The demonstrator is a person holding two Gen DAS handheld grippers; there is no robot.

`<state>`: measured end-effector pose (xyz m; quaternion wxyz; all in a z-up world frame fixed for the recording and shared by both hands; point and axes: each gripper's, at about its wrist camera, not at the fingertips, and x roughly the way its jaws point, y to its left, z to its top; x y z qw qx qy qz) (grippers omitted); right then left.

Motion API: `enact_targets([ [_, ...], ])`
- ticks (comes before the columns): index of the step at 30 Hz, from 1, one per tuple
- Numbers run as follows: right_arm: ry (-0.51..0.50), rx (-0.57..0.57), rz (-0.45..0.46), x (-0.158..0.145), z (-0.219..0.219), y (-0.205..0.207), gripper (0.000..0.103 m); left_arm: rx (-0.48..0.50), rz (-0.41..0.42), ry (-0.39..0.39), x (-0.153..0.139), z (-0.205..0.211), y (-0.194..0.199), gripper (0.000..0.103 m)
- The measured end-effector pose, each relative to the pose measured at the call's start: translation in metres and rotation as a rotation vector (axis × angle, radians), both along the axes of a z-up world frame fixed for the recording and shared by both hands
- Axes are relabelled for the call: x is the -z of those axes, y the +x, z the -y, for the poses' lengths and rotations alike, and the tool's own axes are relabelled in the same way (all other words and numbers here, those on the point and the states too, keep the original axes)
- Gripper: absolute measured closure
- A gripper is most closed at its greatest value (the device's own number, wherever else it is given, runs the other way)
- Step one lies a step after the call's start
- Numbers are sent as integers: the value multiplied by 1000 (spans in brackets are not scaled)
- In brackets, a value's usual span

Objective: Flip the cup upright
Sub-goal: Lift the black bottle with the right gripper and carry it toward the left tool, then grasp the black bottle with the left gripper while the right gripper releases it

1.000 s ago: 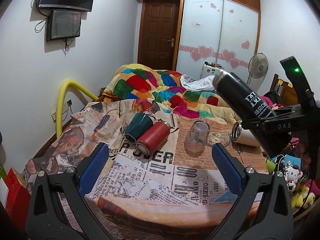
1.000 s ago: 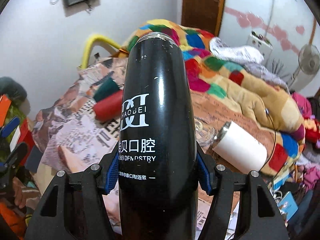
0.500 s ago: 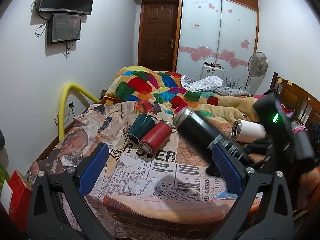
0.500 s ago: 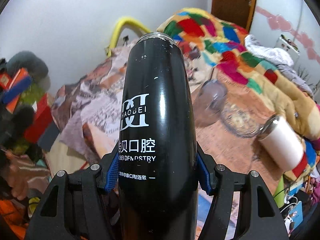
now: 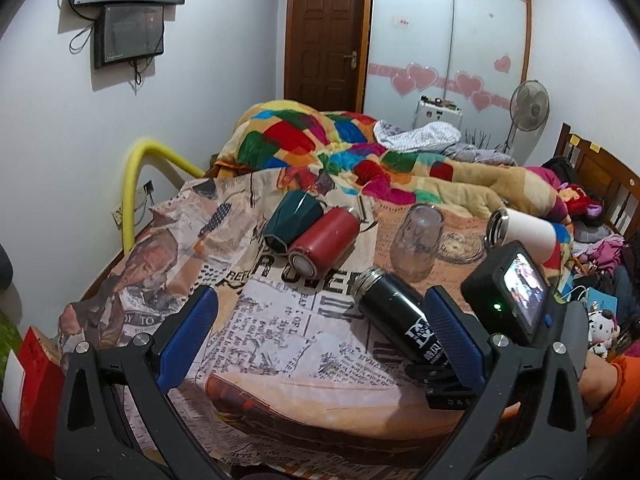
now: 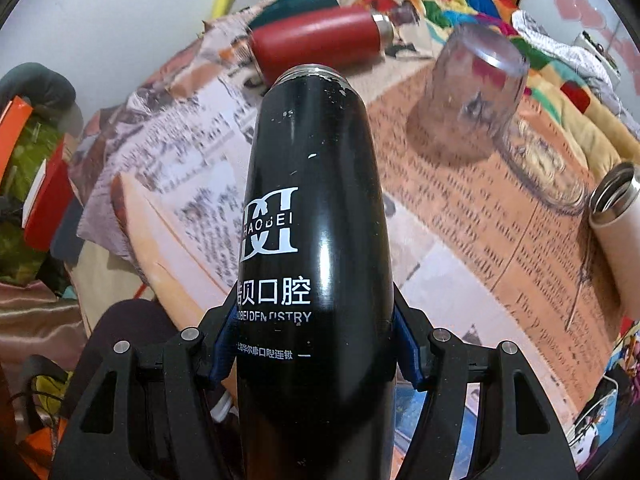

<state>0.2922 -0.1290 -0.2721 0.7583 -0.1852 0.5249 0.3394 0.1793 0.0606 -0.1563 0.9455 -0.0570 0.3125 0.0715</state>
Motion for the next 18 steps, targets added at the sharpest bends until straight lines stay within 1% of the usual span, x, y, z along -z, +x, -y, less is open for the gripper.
enact_targets([
  [3, -2, -9, 16, -2, 1, -2, 41, 8, -21, -13, 8, 0, 5, 0],
  [8, -20, -24, 10, 3, 4, -2, 41, -2, -59, 6, 18, 2, 13, 0],
  [14, 7, -7, 16, -2, 12, -3, 41, -8, -110, -1, 27, 2, 20, 0],
  [18, 33, 8, -12, -10, 19, -6, 41, -8, -140, -29, 32, 3, 28, 0],
])
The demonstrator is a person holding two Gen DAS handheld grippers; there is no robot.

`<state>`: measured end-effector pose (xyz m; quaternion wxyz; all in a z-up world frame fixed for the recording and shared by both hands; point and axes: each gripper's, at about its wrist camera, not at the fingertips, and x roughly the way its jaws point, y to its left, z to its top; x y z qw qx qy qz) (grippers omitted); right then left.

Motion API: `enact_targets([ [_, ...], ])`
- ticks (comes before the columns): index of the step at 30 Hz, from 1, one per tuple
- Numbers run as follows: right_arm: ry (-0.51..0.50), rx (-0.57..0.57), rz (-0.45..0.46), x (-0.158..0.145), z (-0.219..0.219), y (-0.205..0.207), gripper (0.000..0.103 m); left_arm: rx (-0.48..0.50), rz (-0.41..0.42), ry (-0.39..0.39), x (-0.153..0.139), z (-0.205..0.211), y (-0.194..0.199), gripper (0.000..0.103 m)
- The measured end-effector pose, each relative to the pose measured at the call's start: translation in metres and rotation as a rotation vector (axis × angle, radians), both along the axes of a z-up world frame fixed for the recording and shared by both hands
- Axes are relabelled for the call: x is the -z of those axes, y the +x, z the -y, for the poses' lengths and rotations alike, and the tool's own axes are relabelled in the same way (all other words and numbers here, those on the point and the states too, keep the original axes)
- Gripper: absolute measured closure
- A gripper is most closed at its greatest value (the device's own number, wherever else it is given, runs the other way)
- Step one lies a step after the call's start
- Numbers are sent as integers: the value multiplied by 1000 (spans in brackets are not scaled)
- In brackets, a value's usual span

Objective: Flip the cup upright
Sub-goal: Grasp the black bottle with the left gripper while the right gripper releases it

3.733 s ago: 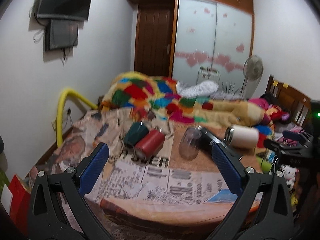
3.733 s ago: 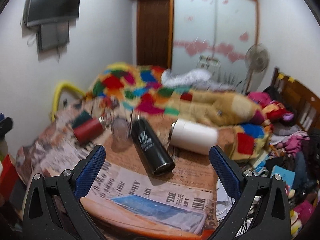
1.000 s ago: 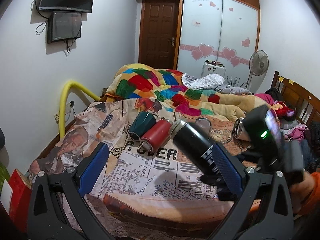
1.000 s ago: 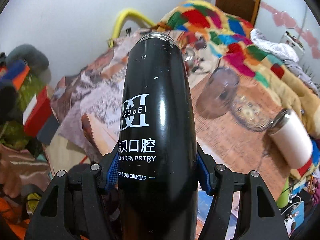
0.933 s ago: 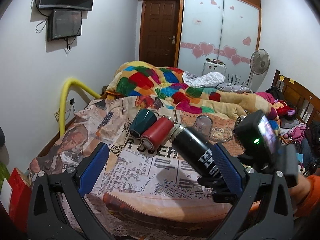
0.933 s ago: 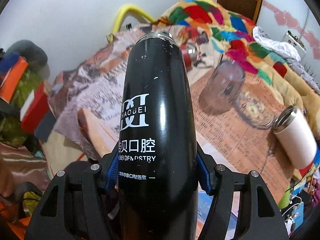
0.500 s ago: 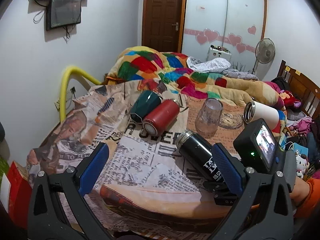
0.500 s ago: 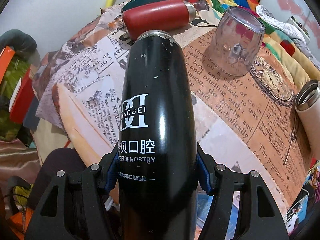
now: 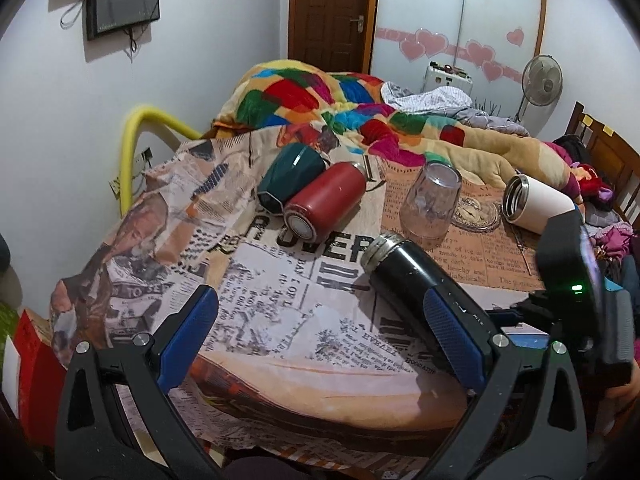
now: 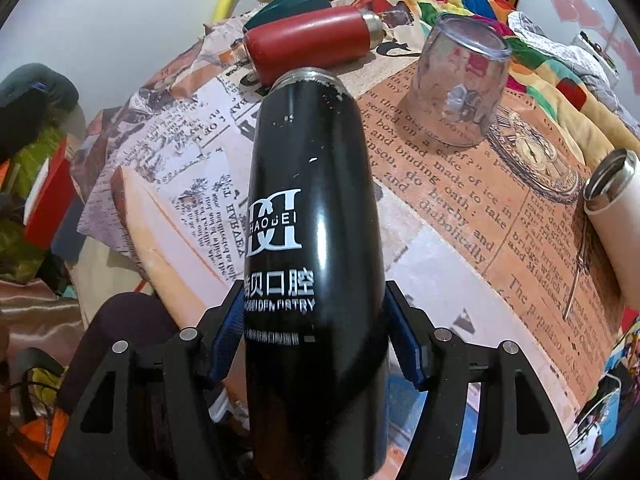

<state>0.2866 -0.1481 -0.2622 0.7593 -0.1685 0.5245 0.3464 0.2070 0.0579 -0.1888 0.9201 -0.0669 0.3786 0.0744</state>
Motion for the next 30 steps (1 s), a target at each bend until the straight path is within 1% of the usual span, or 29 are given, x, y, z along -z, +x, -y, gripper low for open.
enact_targets([
  [3, 35, 25, -34, -9, 12, -3, 41, -2, -62, -23, 12, 2, 14, 0],
  [6, 78, 45, -15, -24, 27, -13, 41, 21, -104, -61, 22, 10, 24, 0],
  [8, 86, 63, 28, -36, 39, -20, 41, 53, -136, -97, 29, 16, 29, 0],
  [11, 73, 110, 128, -52, 58, -31, 40, 91, -198, -170, 43, 23, 36, 0],
  [13, 62, 144, 186, -60, 66, -37, 39, 94, -238, -211, 53, 26, 38, 4],
  [14, 62, 162, 210, -63, 71, -41, 36, 94, -264, -239, 59, 27, 40, 8],
  [16, 68, 193, 240, -67, 74, -44, 33, 93, -289, -294, 66, 28, 41, 10],
  [18, 77, 218, 256, -70, 77, -47, 33, 80, -311, -323, 70, 28, 43, 12],
  [20, 98, 233, 254, -71, 78, -52, 33, 80, -321, -330, 72, 30, 46, 12],
  [22, 130, 244, 236, -71, 81, -50, 33, 56, -343, -320, 77, 29, 51, 12],
  [25, 160, 264, 226, -70, 83, -53, 33, 44, -372, -325, 83, 30, 58, 16],
  [28, 169, 281, 233, -70, 86, -58, 33, 45, -409, -301, 91, 33, 67, 27],
  [30, 180, 295, 230, -70, 88, -60, 33, 37, -409, -227, 91, 37, 71, 34],
])
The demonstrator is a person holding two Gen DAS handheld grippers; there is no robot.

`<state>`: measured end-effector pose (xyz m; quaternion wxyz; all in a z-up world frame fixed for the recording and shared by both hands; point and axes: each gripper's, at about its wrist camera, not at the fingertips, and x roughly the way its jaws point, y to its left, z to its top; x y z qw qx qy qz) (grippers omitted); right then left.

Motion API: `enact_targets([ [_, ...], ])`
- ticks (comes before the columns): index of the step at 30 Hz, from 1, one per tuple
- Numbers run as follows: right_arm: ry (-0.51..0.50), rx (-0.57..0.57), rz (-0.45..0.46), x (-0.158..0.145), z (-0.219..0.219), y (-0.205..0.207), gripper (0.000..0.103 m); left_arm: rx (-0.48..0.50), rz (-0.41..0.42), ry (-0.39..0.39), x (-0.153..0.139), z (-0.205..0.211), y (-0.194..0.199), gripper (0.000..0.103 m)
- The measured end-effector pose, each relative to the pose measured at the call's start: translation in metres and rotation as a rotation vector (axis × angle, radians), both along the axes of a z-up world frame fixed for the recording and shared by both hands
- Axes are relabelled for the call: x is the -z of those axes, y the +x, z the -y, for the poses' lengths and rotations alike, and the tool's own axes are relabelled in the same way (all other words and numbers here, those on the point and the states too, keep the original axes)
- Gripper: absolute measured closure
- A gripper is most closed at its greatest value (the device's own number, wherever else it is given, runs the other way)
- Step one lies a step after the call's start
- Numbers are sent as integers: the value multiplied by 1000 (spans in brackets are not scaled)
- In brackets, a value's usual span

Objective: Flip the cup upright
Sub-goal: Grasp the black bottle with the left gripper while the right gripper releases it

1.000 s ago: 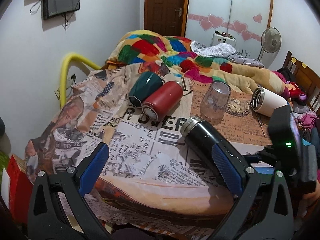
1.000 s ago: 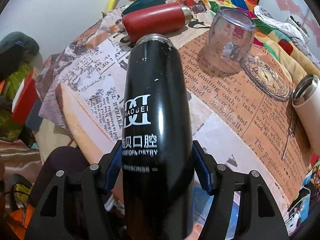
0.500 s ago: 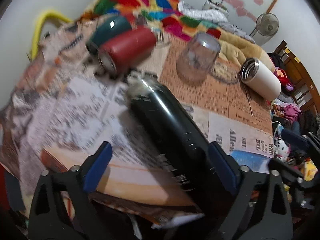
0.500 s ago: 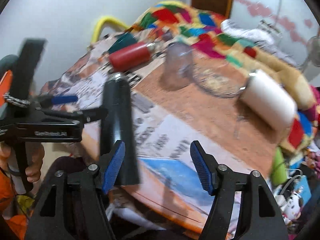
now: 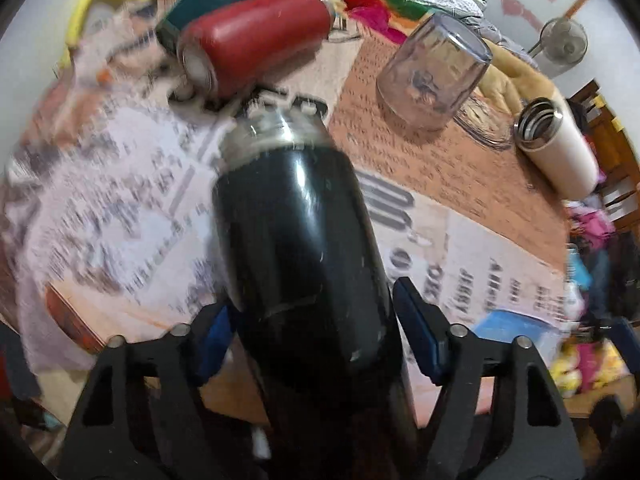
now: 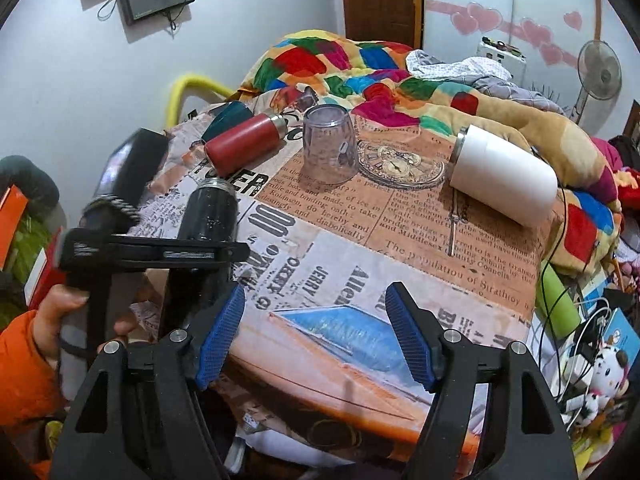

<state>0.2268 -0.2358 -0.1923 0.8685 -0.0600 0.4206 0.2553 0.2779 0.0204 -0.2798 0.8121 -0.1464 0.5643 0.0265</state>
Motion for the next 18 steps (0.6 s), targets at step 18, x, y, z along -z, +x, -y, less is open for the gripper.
enact_targets([
  [18, 13, 93, 50, -16, 27, -7, 33, 200, 324, 200, -106, 65, -53, 39],
])
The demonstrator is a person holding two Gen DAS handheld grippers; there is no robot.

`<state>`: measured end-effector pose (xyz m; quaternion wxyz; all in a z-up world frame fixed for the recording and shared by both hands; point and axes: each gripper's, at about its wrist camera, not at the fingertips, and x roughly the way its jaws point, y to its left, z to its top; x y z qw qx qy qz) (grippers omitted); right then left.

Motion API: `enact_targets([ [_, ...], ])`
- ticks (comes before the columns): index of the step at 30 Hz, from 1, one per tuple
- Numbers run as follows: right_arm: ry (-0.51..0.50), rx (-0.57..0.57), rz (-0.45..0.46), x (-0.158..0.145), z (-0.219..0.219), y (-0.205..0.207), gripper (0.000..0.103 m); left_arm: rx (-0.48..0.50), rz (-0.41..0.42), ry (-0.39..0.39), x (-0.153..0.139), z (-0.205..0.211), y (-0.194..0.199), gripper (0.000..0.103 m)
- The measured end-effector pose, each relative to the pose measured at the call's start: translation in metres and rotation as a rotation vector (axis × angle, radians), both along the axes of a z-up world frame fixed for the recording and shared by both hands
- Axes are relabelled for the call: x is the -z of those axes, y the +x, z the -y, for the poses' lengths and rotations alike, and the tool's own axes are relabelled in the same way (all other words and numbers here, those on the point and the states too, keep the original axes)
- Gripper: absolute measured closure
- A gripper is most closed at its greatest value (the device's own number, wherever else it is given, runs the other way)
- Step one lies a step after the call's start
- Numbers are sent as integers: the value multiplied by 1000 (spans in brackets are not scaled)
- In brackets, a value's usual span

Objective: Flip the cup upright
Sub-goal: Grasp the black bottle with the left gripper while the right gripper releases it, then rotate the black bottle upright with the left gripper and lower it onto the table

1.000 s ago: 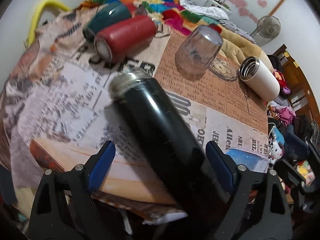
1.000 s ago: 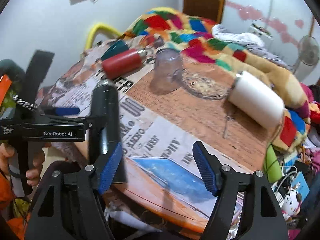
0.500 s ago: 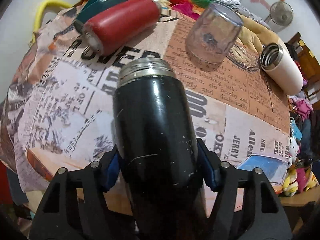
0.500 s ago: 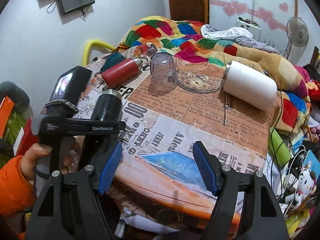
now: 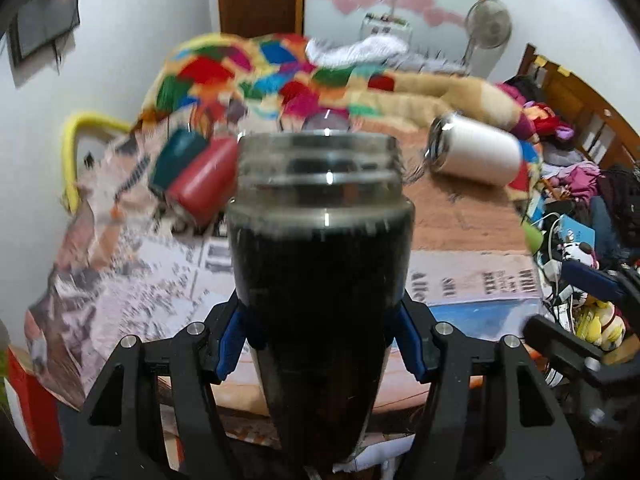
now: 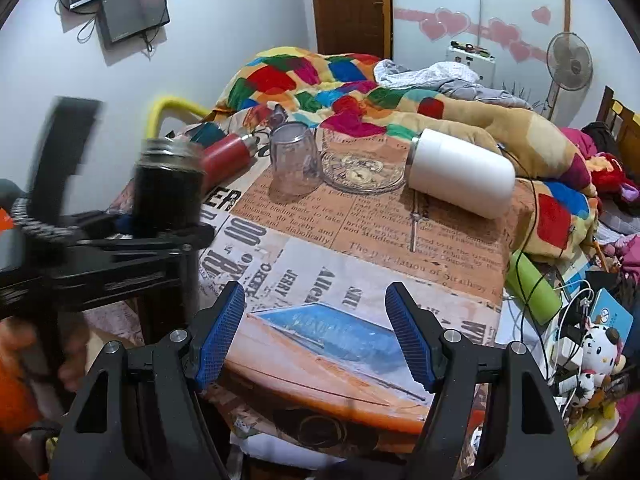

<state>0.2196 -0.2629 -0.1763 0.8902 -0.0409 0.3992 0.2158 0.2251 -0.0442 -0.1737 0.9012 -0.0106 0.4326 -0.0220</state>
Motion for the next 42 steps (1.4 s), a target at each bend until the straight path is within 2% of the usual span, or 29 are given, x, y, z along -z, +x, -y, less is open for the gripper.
enact_targets([
  [7, 24, 13, 23, -10, 6, -1, 33, 21, 117, 20, -37, 7, 1, 39],
  [13, 30, 27, 28, -10, 10, 1, 33, 37, 150, 34, -51, 17, 32, 39],
  [19, 5, 44, 39, -8, 14, 4, 32, 65, 125, 12, -45, 28, 53, 39],
  [26, -19, 58, 48, -6, 16, 8, 32, 93, 126, 32, -36, 39, 52, 39],
  [38, -9, 66, 40, -7, 19, 9, 32, 121, 71, 25, -9, 42, 51, 39],
  [42, -18, 68, 49, -10, 18, 6, 32, 141, 84, 37, -12, 46, 44, 39],
])
